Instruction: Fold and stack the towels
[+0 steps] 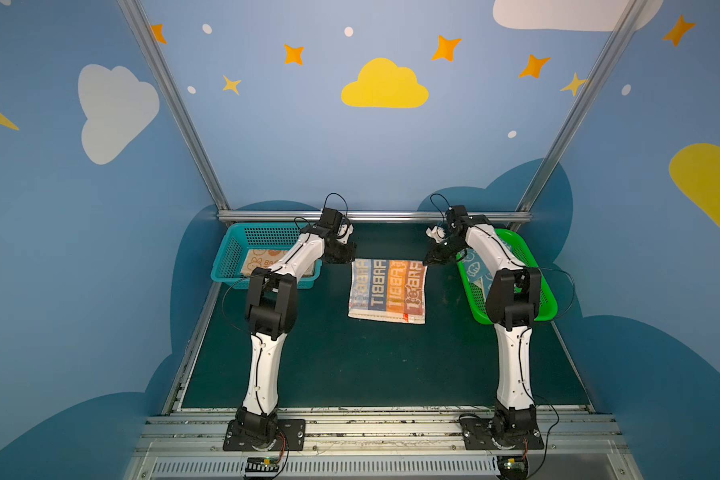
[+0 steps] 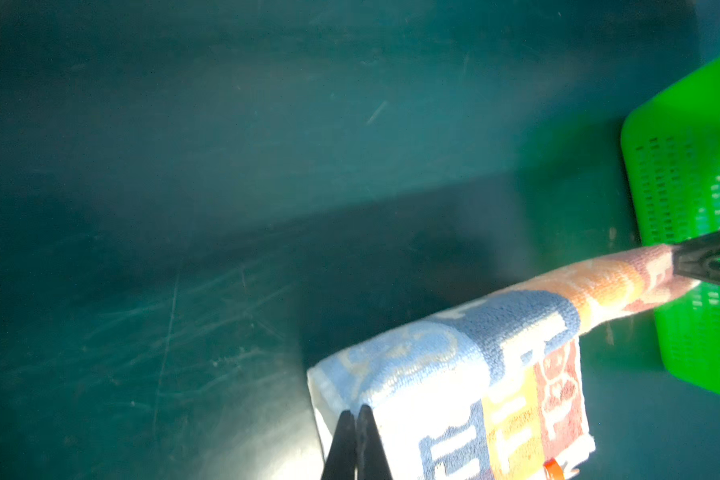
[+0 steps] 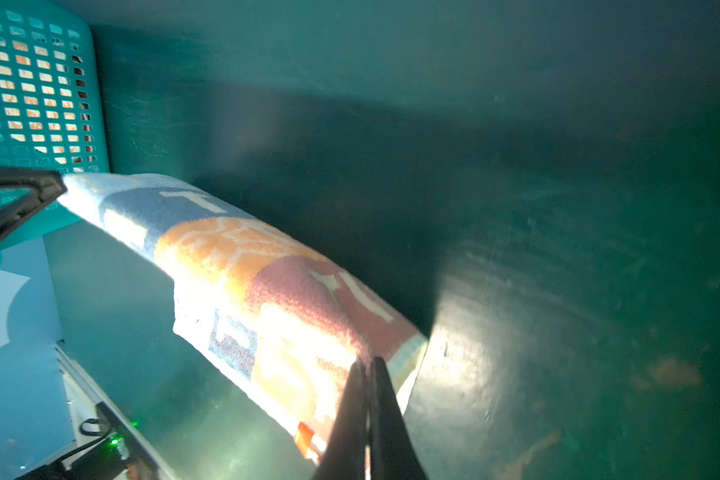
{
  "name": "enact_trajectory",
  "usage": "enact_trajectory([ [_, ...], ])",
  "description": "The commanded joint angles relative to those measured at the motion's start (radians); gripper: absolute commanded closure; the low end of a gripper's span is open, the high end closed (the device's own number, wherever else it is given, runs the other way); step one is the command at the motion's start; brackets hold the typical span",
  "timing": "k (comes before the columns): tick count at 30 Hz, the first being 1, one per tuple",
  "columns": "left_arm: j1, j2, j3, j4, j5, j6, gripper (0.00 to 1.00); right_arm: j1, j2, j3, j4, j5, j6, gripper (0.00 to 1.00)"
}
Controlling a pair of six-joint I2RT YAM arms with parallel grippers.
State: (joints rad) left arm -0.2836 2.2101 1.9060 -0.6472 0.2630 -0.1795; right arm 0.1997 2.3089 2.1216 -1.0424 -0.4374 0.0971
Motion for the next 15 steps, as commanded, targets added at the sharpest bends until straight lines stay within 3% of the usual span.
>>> enact_trajectory([
  [1, -0.005, -0.087, -0.083, 0.065, -0.015, 0.001, 0.97, 0.010, -0.091, -0.078, -0.033, 0.035, 0.063, 1.00],
  [15, -0.025, -0.317, -0.465, 0.201, -0.022, -0.066, 0.97, 0.042, -0.324, -0.468, 0.040, 0.027, 0.168, 1.00],
])
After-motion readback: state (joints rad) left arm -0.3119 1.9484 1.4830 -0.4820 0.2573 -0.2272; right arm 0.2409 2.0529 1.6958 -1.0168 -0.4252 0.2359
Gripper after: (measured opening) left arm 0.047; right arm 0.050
